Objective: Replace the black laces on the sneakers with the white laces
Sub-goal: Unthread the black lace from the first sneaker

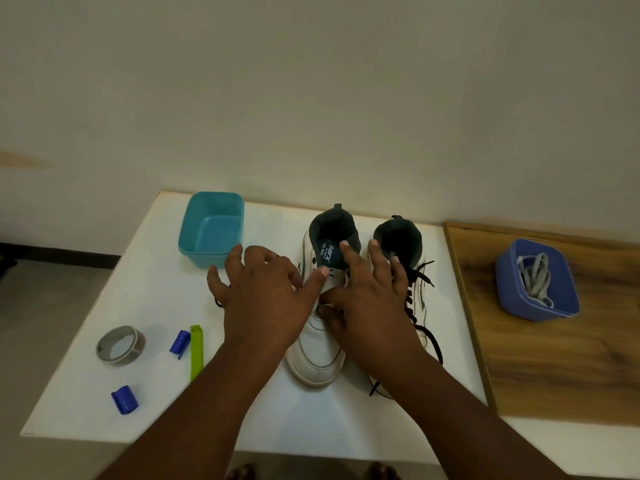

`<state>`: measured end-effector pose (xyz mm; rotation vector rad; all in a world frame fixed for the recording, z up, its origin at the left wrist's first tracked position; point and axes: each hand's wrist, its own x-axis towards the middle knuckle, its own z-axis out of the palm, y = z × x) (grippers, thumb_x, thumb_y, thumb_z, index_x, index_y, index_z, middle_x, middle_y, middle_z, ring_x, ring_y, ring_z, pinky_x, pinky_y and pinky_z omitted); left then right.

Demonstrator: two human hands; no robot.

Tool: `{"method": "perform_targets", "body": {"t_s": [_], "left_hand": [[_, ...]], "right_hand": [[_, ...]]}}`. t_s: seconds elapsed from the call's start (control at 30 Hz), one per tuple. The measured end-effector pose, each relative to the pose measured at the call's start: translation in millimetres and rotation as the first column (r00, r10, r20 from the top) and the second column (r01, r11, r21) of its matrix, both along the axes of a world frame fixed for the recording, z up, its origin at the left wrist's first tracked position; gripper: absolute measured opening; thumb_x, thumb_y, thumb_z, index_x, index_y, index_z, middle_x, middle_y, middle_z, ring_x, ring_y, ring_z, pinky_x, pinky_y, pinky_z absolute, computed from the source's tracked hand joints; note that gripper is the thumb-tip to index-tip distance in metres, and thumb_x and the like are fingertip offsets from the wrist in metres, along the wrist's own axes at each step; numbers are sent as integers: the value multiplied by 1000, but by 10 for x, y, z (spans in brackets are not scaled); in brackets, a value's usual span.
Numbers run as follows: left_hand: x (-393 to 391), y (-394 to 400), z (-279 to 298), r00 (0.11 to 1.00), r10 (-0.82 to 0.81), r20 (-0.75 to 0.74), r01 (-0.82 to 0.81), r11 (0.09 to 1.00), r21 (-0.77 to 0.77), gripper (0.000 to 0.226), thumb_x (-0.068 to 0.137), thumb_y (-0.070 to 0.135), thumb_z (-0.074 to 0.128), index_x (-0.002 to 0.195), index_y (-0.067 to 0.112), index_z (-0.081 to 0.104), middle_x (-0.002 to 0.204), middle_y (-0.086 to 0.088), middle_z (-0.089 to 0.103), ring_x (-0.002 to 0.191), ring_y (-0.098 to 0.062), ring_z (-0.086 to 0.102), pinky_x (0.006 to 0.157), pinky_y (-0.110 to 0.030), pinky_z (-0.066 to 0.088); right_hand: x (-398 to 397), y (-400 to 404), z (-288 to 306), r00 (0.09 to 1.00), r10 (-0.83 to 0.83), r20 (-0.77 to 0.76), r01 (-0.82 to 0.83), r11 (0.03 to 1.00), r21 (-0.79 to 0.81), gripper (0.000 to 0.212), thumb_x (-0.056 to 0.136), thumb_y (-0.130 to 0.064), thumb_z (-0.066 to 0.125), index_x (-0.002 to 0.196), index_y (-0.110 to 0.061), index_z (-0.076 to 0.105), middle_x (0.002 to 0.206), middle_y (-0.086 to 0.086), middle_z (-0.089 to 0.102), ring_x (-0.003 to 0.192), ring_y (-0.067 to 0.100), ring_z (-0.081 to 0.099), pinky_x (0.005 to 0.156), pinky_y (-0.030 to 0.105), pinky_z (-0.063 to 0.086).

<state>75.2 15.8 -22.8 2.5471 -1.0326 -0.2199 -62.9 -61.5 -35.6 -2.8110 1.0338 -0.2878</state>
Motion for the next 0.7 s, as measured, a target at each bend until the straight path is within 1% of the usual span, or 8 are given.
{"method": "perform_targets", "body": {"t_s": [0.07,0.13,0.23,0.3,0.37,0.47,0.6,0.7], "left_hand": [[-3,-3,-19,1000,-11,-2,12,996,88,70,80,89,32,91,34,73,147,3,46,150,-27,18,118,-62,8],[8,-1,-30,1000,-17,-4,18,993,114,68,80,88,33,94,35,74,150,5,44,151,-27,15,118,-62,7],[28,-3,-30,999,-43,7,42,998,47,51,90,74,42,95,35,74,148,8,44,152,-24,13,119,-61,4],[33,-1,-41,995,-74,62,72,997,25,40,96,62,45,99,35,74,148,9,44,152,-23,13,119,-62,3],[29,10,-49,992,-87,87,86,996,18,34,99,55,46,103,35,74,148,9,43,152,-23,11,119,-62,3],[17,4,-49,992,-101,71,99,995,33,33,100,53,45,106,35,73,152,9,39,153,-23,8,119,-60,2],[20,-18,-33,995,-101,17,101,995,23,34,100,53,44,107,35,72,153,10,38,153,-22,6,120,-58,2],[35,-14,-28,994,-106,12,106,994,12,34,100,52,45,108,34,73,154,10,38,153,-22,6,120,-58,2]], "right_hand": [[24,27,-21,1000,4,2,-4,1000,-5,31,89,-51,50,92,-39,78,165,6,30,155,42,8,120,63,9],[37,36,-40,1000,-1,0,1,1000,7,30,88,-50,49,90,-38,77,165,5,31,155,42,8,119,64,9],[44,35,-26,1000,0,11,-1,1000,19,26,88,-47,52,86,-38,76,162,2,36,154,40,11,120,63,7],[24,30,23,999,-15,28,15,1000,-8,24,88,-45,54,82,-36,75,158,0,40,153,36,16,121,61,5],[-10,33,74,996,-59,63,62,997,-47,23,84,-44,57,78,-33,76,154,-1,45,152,32,20,122,58,4],[-13,67,86,992,-113,58,118,990,-83,21,83,-43,59,81,-32,77,155,3,44,152,34,21,122,59,7],[62,57,-26,999,-24,36,24,1000,0,14,88,-41,66,98,-39,75,166,7,27,155,38,7,122,60,6],[41,7,-23,997,-29,69,29,1000,7,13,91,-39,63,88,-38,76,161,3,36,155,36,12,122,57,4]]}}
